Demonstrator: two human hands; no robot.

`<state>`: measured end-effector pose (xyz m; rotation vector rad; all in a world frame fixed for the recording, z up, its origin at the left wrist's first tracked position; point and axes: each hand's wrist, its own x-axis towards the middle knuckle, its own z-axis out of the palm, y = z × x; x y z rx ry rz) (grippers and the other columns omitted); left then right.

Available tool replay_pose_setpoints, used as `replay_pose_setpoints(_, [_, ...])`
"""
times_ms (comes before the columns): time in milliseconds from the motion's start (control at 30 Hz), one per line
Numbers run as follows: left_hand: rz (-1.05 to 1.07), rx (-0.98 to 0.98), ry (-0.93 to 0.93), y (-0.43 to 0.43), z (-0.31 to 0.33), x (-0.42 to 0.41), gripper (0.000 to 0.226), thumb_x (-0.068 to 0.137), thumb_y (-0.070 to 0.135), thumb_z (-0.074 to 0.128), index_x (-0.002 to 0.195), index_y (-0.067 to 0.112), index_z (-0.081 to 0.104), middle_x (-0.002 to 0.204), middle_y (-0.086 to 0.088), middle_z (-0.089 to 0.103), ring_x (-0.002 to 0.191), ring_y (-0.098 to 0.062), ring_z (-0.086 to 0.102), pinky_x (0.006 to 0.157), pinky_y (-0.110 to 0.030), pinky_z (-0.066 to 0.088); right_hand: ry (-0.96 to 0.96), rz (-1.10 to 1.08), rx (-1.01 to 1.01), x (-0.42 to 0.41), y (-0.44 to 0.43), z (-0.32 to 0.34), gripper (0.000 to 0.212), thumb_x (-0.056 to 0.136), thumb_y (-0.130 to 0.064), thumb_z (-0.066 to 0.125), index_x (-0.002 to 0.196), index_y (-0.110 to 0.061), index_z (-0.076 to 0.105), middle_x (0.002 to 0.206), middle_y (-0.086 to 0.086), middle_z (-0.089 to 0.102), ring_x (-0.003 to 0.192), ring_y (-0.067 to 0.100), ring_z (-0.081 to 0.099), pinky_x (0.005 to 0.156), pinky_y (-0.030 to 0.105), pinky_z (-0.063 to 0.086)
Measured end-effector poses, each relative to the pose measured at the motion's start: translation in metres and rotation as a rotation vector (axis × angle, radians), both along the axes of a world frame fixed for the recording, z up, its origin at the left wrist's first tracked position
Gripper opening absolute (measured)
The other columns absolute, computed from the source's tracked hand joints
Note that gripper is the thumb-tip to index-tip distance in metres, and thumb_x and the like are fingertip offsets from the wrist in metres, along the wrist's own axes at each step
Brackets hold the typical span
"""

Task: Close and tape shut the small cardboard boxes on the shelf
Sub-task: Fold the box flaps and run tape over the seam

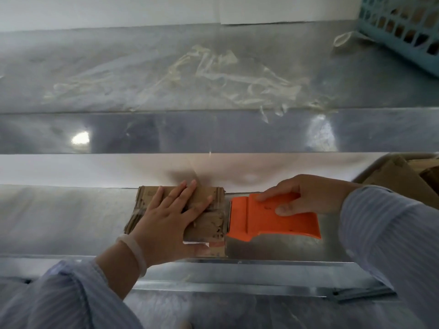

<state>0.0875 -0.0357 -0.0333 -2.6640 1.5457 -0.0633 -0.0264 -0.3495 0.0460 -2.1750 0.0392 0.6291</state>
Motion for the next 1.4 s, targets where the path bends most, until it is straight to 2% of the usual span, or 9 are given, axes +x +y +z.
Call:
replay_pose_setpoints(133, [0.005, 0.001, 0.011, 0.000, -0.002, 0.000, 0.095, 0.079, 0.087, 0.028, 0.156, 0.037, 0.002, 0.162, -0.012, 0.020, 0.146, -0.033, 0.025, 0.108, -0.065, 0.033, 0.004, -0.017, 0.061, 0.000, -0.009, 0.002, 0.038, 0.085, -0.029, 0.071, 0.107, -0.059, 0.064, 0.105, -0.029, 0.066, 0.098, -0.004, 0.065, 0.078, 0.011, 0.050])
replay_pose_setpoints(400, [0.105, -0.101, 0.138, 0.000, 0.002, 0.001, 0.065, 0.092, 0.075, 0.009, 0.150, 0.049, 0.022, 0.161, 0.002, 0.024, 0.148, -0.020, 0.018, 0.119, -0.054, 0.017, -0.004, -0.002, 0.096, -0.001, -0.012, 0.002, 0.039, 0.085, -0.027, 0.071, 0.106, -0.059, 0.064, 0.106, -0.033, 0.065, 0.097, -0.006, 0.065, 0.077, 0.008, 0.049])
replay_pose_setpoints(633, [0.161, -0.158, 0.147, -0.001, 0.007, 0.000, 0.063, 0.089, 0.078, 0.018, 0.138, 0.051, 0.046, 0.152, 0.009, 0.038, 0.140, -0.016, 0.034, 0.117, -0.048, 0.024, -0.003, 0.018, 0.083, -0.002, -0.008, 0.002, 0.038, 0.077, -0.040, 0.071, 0.099, -0.069, 0.062, 0.105, -0.034, 0.064, 0.098, -0.007, 0.064, 0.081, 0.012, 0.050])
replay_pose_setpoints(833, [0.142, -0.143, 0.160, -0.001, 0.005, 0.002, 0.062, 0.090, 0.077, 0.016, 0.138, 0.051, 0.046, 0.153, 0.009, 0.037, 0.141, -0.017, 0.034, 0.117, -0.050, 0.024, 0.023, 0.000, 0.052, -0.008, -0.018, -0.001, 0.039, 0.072, -0.042, 0.071, 0.100, -0.068, 0.062, 0.102, -0.034, 0.064, 0.095, -0.007, 0.064, 0.076, 0.008, 0.049])
replay_pose_setpoints(933, [0.143, -0.131, 0.153, -0.001, 0.005, 0.002, 0.063, 0.090, 0.078, 0.014, 0.139, 0.052, 0.044, 0.154, 0.010, 0.034, 0.142, -0.015, 0.031, 0.118, -0.048, 0.021, 0.037, -0.036, 0.030, -0.015, -0.025, -0.005, 0.041, 0.078, -0.034, 0.075, 0.096, -0.069, 0.063, 0.099, -0.033, 0.065, 0.092, -0.006, 0.065, 0.074, 0.009, 0.049])
replay_pose_setpoints(1133, [0.149, -0.116, 0.147, -0.002, 0.005, 0.001, 0.062, 0.090, 0.077, 0.012, 0.139, 0.053, 0.044, 0.154, 0.009, 0.034, 0.142, -0.017, 0.031, 0.118, -0.049, 0.021, 0.025, -0.011, -0.099, -0.006, -0.008, -0.010, 0.038, 0.085, -0.038, 0.073, 0.104, -0.068, 0.060, 0.100, -0.034, 0.063, 0.091, -0.012, 0.060, 0.076, 0.011, 0.046])
replay_pose_setpoints(1200, [0.151, -0.112, 0.147, -0.001, 0.004, 0.002, 0.062, 0.090, 0.077, 0.011, 0.139, 0.055, 0.041, 0.155, 0.009, 0.032, 0.143, -0.016, 0.029, 0.118, -0.048, 0.019, 0.008, 0.009, -0.163, 0.002, 0.001, -0.008, 0.037, 0.085, -0.040, 0.072, 0.108, -0.066, 0.059, 0.103, -0.032, 0.061, 0.093, -0.009, 0.060, 0.083, 0.012, 0.044])
replay_pose_setpoints(1300, [0.153, -0.118, 0.151, -0.001, 0.004, 0.002, 0.062, 0.090, 0.077, 0.010, 0.139, 0.056, 0.040, 0.156, 0.009, 0.032, 0.144, -0.016, 0.027, 0.119, -0.046, 0.016, 0.004, 0.022, -0.216, 0.012, 0.014, -0.009, 0.037, 0.085, -0.041, 0.071, 0.110, -0.064, 0.058, 0.111, -0.026, 0.059, 0.101, 0.000, 0.057, 0.095, 0.025, 0.046])
replay_pose_setpoints(1400, [0.148, -0.106, 0.148, -0.002, 0.004, 0.002, 0.062, 0.090, 0.077, 0.008, 0.140, 0.056, 0.038, 0.156, 0.009, 0.031, 0.145, -0.017, 0.026, 0.119, -0.046, 0.015, 0.000, 0.002, -0.218, 0.018, 0.026, -0.016, 0.035, 0.084, -0.041, 0.072, 0.105, -0.065, 0.058, 0.112, -0.021, 0.059, 0.104, 0.006, 0.057, 0.097, 0.030, 0.047])
